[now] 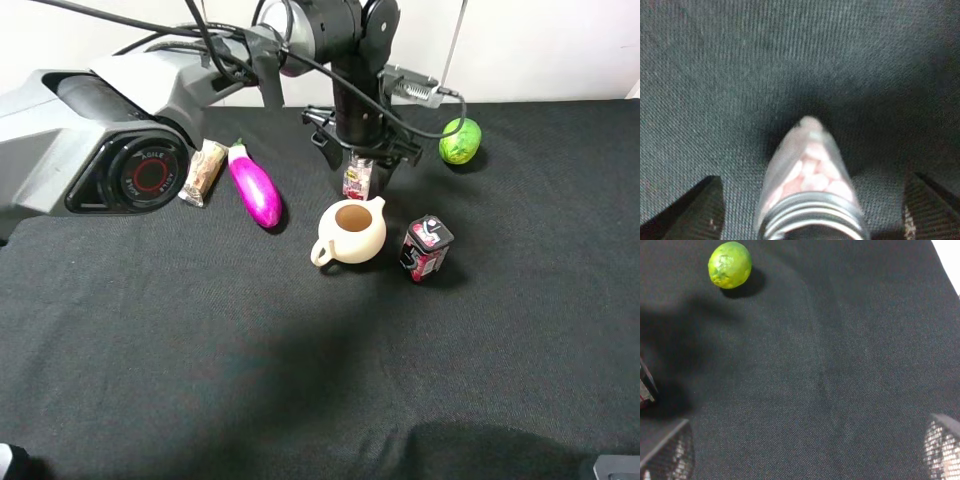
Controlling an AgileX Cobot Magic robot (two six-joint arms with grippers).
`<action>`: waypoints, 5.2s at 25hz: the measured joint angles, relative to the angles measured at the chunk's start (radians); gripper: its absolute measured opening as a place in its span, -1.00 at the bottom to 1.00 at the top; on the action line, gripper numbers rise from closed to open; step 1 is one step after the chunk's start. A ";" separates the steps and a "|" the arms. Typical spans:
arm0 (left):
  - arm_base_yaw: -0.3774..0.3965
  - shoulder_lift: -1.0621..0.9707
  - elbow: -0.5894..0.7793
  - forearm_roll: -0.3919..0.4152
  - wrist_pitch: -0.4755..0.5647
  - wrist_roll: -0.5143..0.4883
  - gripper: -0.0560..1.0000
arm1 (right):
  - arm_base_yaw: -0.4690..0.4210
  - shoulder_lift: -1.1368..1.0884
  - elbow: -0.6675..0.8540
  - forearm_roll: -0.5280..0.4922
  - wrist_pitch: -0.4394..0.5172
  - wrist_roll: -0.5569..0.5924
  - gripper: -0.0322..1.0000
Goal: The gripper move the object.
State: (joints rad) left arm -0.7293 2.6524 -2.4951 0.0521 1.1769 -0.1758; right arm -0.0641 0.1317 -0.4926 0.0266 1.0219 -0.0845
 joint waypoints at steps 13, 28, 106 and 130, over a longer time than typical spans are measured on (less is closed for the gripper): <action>0.000 -0.056 -0.095 0.006 0.003 0.000 0.55 | 0.000 0.000 0.000 0.000 0.000 0.000 0.41; 0.000 -0.285 -0.096 0.052 0.004 0.003 0.55 | 0.000 0.000 0.000 0.000 0.000 0.000 0.41; 0.737 -2.517 1.961 0.010 0.001 0.063 0.55 | 0.000 0.000 0.000 0.000 0.000 0.000 0.41; 0.662 -2.661 2.006 0.011 -0.112 0.138 0.55 | 0.000 0.000 0.000 0.000 0.000 0.000 0.41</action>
State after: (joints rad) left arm -0.0672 -0.0086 -0.4896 0.0626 1.0647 -0.0379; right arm -0.0641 0.1317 -0.4926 0.0266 1.0219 -0.0845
